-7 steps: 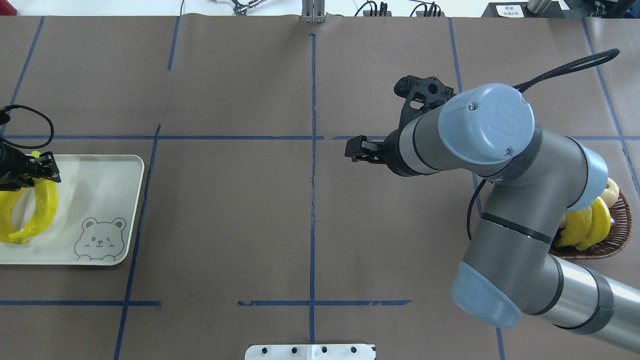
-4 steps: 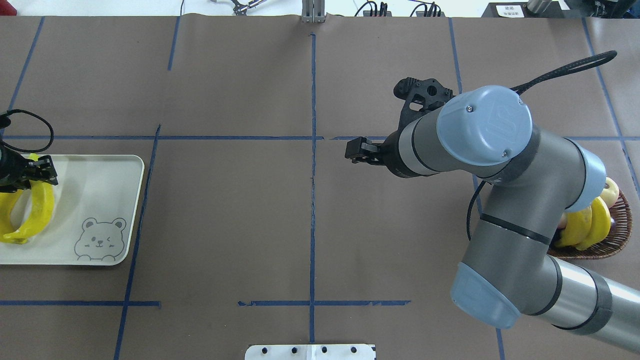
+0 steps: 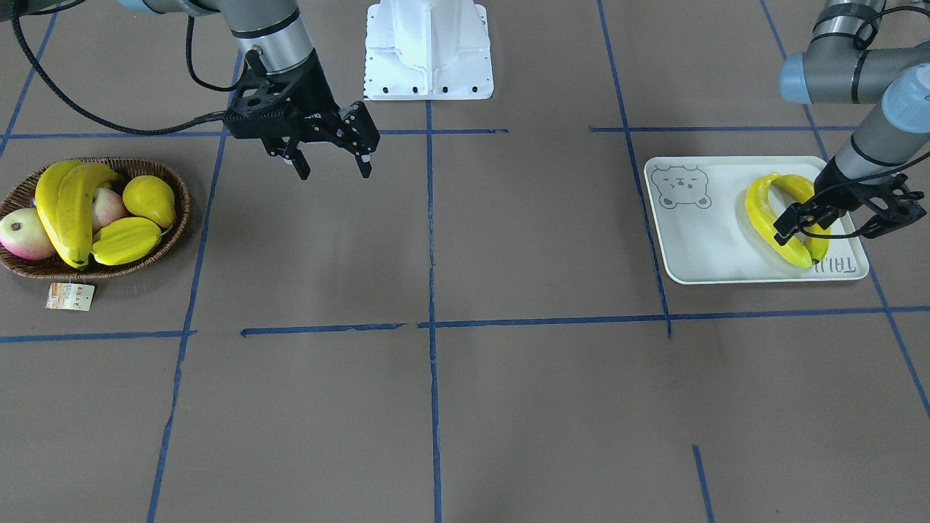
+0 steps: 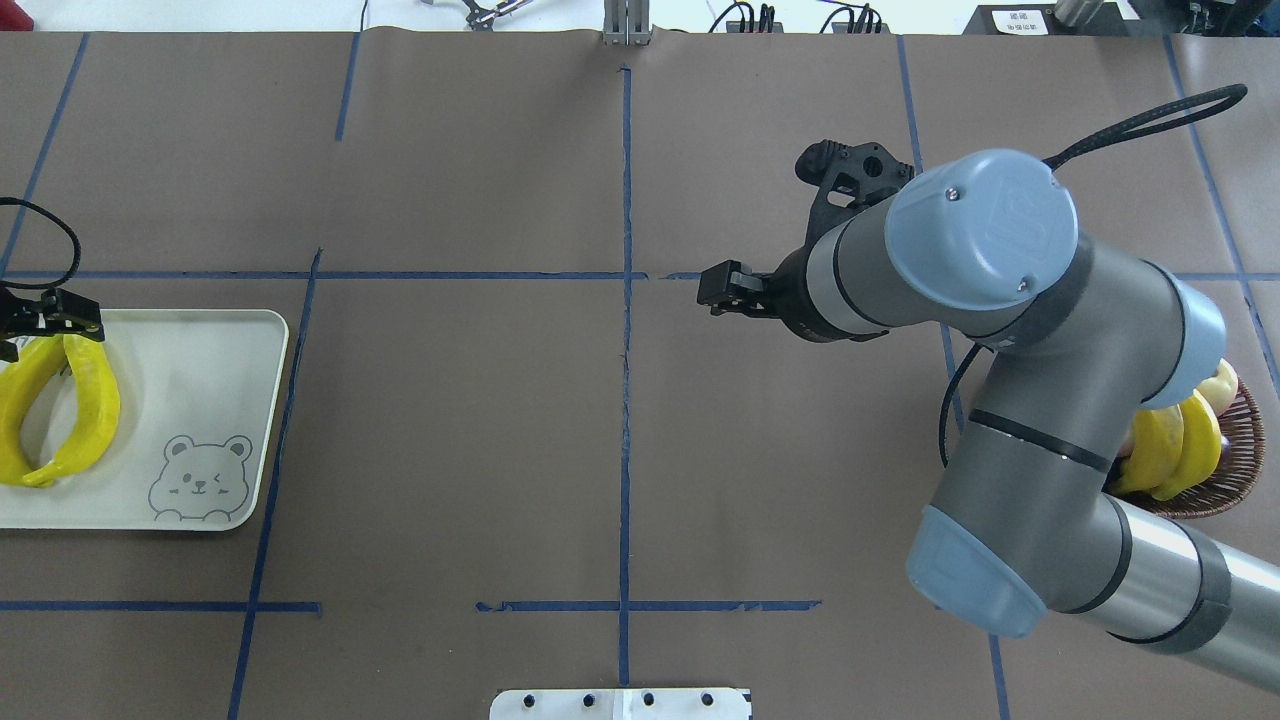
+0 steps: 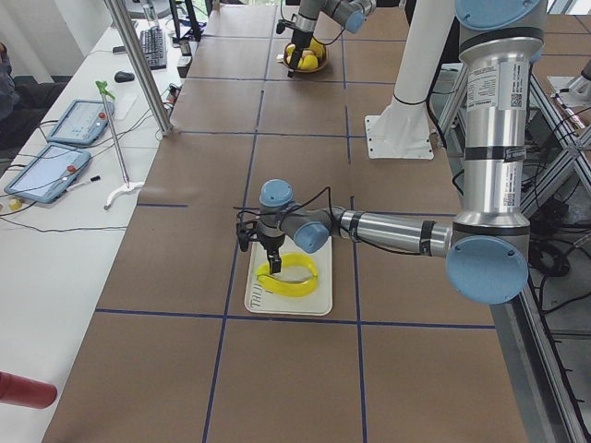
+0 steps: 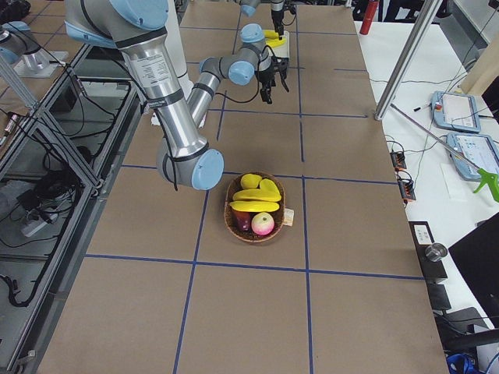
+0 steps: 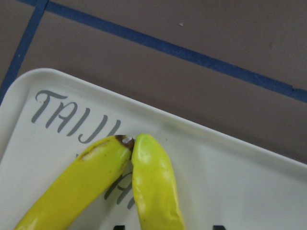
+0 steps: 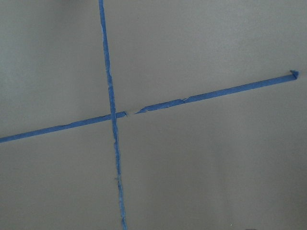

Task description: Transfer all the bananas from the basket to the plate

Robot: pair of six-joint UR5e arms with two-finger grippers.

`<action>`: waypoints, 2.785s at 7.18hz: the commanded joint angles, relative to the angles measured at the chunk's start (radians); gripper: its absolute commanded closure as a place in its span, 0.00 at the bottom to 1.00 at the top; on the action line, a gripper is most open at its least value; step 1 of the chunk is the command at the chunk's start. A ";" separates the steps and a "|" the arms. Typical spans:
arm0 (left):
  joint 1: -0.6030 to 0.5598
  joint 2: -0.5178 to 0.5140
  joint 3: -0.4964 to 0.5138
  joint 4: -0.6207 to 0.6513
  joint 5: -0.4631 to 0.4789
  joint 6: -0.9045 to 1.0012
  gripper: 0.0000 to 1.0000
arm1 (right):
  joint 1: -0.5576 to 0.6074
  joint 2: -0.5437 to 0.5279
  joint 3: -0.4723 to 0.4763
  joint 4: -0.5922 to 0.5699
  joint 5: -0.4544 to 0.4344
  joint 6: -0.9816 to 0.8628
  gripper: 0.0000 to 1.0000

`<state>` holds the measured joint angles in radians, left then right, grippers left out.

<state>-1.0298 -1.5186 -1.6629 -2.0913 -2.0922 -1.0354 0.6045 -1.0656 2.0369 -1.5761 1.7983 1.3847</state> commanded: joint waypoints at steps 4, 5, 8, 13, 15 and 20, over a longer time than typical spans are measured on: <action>0.028 -0.104 -0.113 0.014 -0.071 0.018 0.00 | 0.139 -0.207 0.118 -0.185 0.116 -0.466 0.00; 0.049 -0.120 -0.113 0.014 -0.071 0.015 0.00 | 0.141 -0.290 0.152 -0.180 0.105 -0.542 0.00; 0.071 -0.121 -0.113 0.013 -0.069 0.014 0.00 | 0.162 -0.645 0.175 0.217 0.110 -0.595 0.00; 0.079 -0.123 -0.115 0.010 -0.072 0.014 0.00 | 0.162 -0.741 0.070 0.357 0.061 -0.517 0.00; 0.077 -0.123 -0.117 0.010 -0.072 0.014 0.00 | 0.162 -0.804 0.017 0.511 0.065 -0.516 0.00; 0.080 -0.123 -0.115 0.010 -0.071 0.014 0.00 | 0.159 -0.800 -0.018 0.511 0.070 -0.516 0.03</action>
<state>-0.9505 -1.6414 -1.7781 -2.0816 -2.1631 -1.0216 0.7650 -1.8669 2.0284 -1.0649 1.8684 0.8682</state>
